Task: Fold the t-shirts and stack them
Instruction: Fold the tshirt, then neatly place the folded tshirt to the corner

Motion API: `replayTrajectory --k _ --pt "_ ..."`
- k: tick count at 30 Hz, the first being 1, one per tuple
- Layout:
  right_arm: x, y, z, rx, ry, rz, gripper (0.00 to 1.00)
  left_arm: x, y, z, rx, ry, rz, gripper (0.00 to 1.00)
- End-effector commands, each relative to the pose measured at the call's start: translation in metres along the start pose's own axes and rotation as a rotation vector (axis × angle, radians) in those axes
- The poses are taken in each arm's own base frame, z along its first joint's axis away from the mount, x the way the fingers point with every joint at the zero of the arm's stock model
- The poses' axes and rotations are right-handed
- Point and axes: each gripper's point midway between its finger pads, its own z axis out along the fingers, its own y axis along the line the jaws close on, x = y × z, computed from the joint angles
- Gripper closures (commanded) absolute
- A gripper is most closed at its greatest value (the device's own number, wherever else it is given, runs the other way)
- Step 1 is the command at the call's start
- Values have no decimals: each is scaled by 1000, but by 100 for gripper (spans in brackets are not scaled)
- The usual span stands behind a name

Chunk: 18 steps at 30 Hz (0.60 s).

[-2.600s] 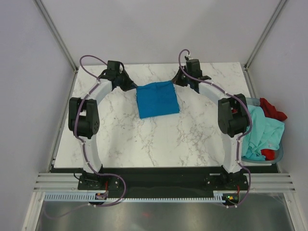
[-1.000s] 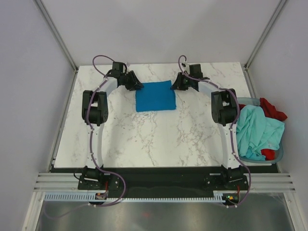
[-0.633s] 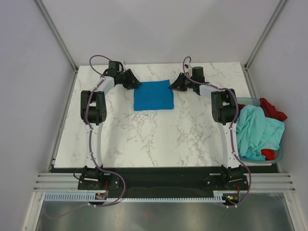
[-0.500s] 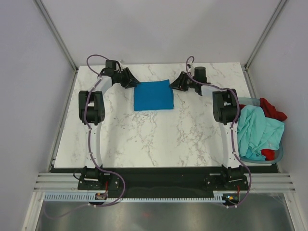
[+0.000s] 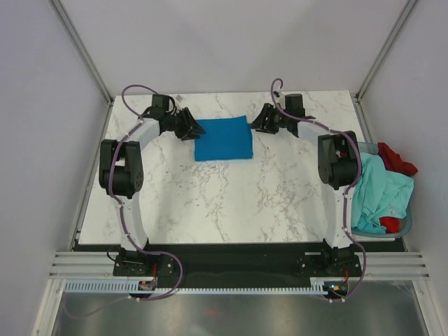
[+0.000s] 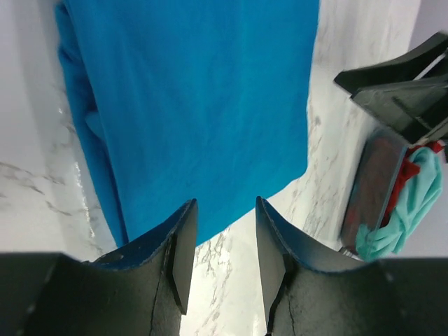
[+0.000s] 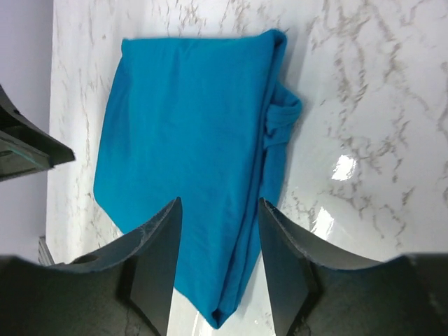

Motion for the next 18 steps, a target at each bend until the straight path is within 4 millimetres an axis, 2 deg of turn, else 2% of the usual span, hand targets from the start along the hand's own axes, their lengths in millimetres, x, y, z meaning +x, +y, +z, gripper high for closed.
replayTrajectory --k 1,3,6,10,13,15,17,18 --pt "20 15 -1 29 59 -84 43 32 -3 11 -42 40 64 54" --pt "33 8 5 52 86 -94 42 38 4 16 -75 44 63 55" --pt "57 -5 11 75 132 -111 41 55 25 23 -150 58 49 55" --pt "76 -22 12 126 166 -128 53 65 45 27 -224 59 36 55" --pt "79 -31 8 164 175 -148 66 67 45 23 -226 59 34 55" --pt "75 -30 6 172 165 -164 74 62 37 18 -213 39 47 55" --pt "70 -27 3 178 153 -173 76 56 28 12 -200 19 60 55" --pt "68 -24 1 178 154 -173 77 47 16 3 -183 -10 75 55"
